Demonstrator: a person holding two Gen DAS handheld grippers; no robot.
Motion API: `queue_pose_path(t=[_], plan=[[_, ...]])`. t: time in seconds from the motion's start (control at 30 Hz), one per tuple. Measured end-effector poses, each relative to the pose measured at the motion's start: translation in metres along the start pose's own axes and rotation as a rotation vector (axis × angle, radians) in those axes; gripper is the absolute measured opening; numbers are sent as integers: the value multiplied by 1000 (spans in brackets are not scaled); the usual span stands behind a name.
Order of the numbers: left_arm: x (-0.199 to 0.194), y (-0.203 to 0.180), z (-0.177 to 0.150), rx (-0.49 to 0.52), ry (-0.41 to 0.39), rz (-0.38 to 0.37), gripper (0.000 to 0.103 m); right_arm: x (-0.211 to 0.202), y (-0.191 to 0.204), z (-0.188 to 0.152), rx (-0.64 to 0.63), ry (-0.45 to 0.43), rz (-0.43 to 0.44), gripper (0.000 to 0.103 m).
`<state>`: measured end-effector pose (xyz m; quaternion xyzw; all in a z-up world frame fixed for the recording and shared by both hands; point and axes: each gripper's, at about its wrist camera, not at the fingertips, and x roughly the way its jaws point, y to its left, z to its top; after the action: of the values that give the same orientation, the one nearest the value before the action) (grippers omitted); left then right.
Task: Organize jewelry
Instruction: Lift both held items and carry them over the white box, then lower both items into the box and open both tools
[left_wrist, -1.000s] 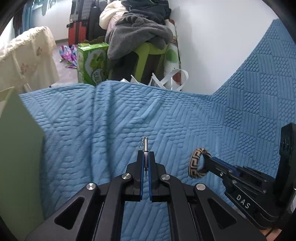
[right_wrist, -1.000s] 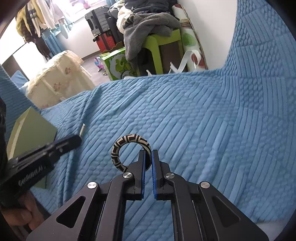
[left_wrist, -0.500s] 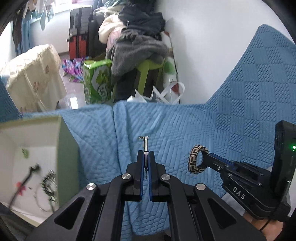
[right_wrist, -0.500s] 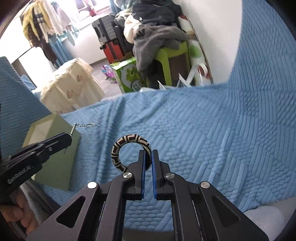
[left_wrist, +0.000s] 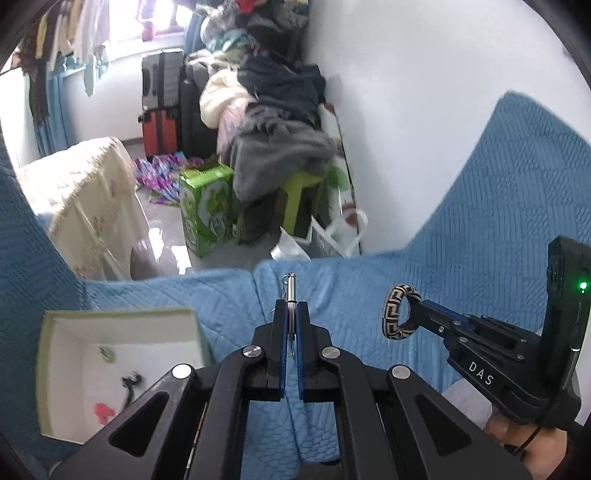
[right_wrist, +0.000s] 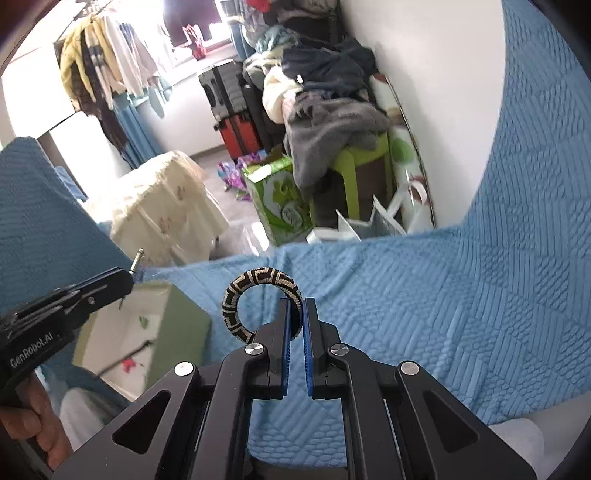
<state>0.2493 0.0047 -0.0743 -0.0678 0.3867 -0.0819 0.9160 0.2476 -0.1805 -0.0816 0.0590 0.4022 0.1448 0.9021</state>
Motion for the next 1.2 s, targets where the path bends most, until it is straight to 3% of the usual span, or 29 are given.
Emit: queue_pose_path(t=[0.3,0.53,0.7,1.2], plan=[[-48,49,28,6,-91,29,2,-22,51,31,-31,-65,32,4],[-68,98,24,-31,-105,62,2,-17,107,37,-79,-91,69,4],[-70,138,6,-81,-96,94,2,4,140,27,-109,-62,95,4],[-24,200,-69,-163,79,125,2,77,176,-48,-140,118,86,5]])
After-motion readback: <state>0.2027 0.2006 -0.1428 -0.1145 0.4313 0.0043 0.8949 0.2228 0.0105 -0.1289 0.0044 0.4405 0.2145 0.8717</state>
